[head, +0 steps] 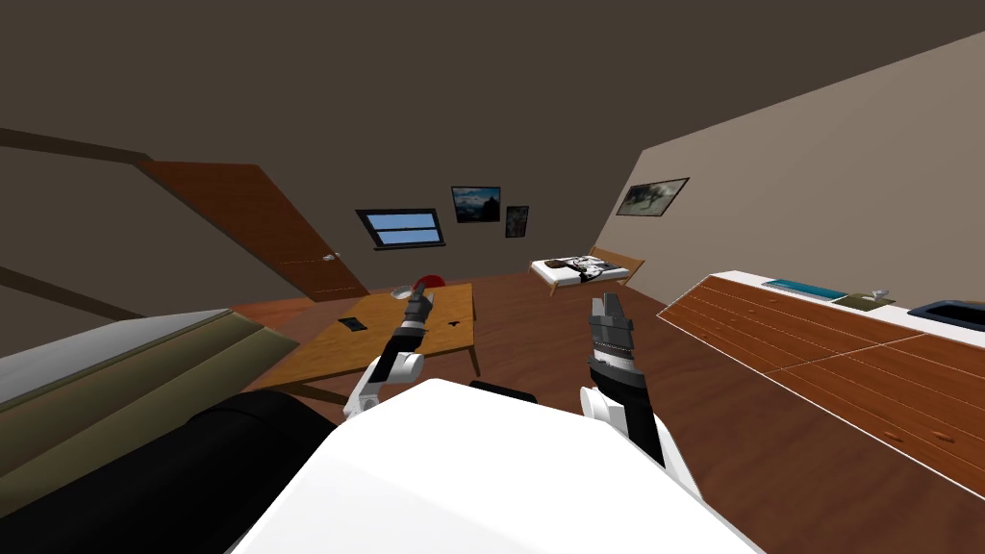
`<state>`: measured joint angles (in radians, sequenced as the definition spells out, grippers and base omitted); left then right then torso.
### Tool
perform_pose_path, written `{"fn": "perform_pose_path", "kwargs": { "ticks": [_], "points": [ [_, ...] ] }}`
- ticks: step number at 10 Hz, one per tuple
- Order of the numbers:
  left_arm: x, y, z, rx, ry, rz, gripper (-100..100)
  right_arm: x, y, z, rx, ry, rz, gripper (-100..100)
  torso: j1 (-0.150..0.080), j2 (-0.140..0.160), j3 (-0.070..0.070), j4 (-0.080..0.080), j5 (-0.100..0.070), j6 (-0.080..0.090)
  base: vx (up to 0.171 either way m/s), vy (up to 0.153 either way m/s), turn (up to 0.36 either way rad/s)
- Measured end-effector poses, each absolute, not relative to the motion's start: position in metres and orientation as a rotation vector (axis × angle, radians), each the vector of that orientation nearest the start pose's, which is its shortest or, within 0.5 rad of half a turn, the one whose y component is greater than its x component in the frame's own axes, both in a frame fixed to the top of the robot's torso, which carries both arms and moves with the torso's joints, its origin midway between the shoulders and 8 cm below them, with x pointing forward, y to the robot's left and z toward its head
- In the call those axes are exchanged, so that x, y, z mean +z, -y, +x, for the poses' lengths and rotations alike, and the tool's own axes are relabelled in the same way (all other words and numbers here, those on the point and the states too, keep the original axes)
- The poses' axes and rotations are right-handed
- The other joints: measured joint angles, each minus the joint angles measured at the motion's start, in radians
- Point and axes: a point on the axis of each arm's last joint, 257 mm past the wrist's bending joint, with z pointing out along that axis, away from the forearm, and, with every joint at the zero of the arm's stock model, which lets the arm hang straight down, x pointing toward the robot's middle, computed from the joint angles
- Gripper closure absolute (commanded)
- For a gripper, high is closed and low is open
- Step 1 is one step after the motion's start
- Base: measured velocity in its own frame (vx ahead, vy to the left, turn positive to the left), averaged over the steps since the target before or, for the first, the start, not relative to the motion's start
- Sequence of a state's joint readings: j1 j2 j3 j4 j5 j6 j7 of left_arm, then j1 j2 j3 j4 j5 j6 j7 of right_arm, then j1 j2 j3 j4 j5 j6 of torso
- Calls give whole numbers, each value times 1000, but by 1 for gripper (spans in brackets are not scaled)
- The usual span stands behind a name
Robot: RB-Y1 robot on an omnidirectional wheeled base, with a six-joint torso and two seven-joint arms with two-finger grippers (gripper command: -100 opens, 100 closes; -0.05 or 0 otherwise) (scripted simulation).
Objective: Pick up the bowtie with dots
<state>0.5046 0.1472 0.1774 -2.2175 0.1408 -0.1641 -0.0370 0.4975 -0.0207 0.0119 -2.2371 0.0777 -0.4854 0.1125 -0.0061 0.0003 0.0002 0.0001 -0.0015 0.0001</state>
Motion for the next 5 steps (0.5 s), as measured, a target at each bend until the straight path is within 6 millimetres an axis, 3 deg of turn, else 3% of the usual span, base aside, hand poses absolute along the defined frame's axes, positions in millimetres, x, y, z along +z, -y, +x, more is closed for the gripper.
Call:
{"fn": "perform_pose_path", "kwargs": {
  "ticks": [5],
  "points": [
    [-114, -411, 385, -952, -967, -1086, -100, 2, 266, 357, 1151, -740, 591, 0, -1, 0, 0, 0, 0, 0, -5, -94, 13]
  ]
}}
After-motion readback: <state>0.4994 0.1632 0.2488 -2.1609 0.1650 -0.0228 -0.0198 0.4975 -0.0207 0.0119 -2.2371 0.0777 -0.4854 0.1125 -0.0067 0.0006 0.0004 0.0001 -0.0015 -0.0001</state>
